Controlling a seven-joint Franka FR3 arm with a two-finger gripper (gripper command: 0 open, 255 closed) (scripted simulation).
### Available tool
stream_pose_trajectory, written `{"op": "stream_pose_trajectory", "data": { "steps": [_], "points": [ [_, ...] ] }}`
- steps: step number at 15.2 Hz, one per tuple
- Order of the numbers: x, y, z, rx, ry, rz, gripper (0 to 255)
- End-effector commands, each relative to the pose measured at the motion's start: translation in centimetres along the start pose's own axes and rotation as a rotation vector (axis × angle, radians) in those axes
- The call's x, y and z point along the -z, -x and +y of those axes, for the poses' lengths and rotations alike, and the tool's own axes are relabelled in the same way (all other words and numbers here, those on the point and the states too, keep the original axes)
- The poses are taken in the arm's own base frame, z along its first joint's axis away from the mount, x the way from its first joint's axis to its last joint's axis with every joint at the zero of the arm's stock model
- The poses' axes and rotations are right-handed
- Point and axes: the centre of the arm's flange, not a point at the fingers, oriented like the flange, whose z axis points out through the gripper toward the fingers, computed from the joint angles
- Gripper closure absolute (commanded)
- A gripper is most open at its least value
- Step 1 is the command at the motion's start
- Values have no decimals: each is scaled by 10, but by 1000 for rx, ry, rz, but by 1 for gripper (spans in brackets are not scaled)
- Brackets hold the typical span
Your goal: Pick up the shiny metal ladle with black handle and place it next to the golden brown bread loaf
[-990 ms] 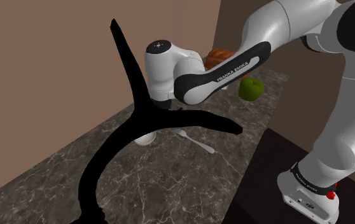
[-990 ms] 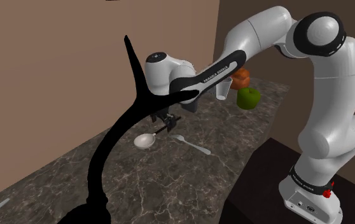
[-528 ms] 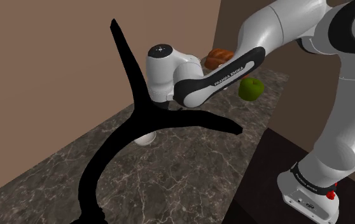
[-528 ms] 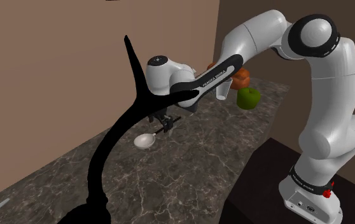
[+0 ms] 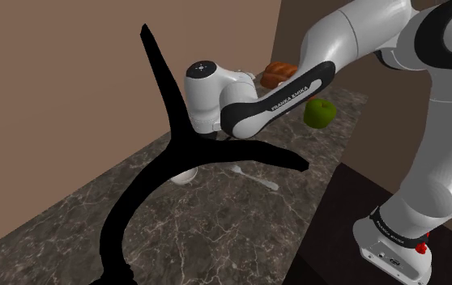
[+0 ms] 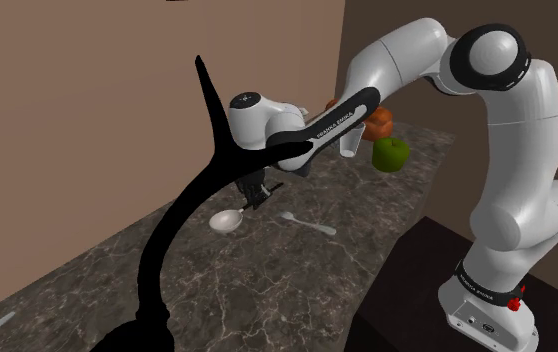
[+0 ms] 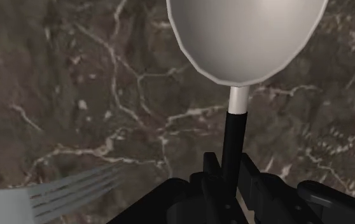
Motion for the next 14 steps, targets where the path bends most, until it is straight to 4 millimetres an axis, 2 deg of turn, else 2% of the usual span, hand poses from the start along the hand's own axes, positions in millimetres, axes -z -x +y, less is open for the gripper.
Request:
{"op": "stream_pose_trajectory", "data": {
  "steps": [1, 5, 6, 14],
  "points": [
    [-2, 0, 0, 1, 4, 2, 255],
    [-2, 0, -1, 1, 4, 2, 255],
    [0, 1, 5, 0, 4, 2, 255],
    [41, -4, 1, 0, 4, 2, 255]
  ]
}}
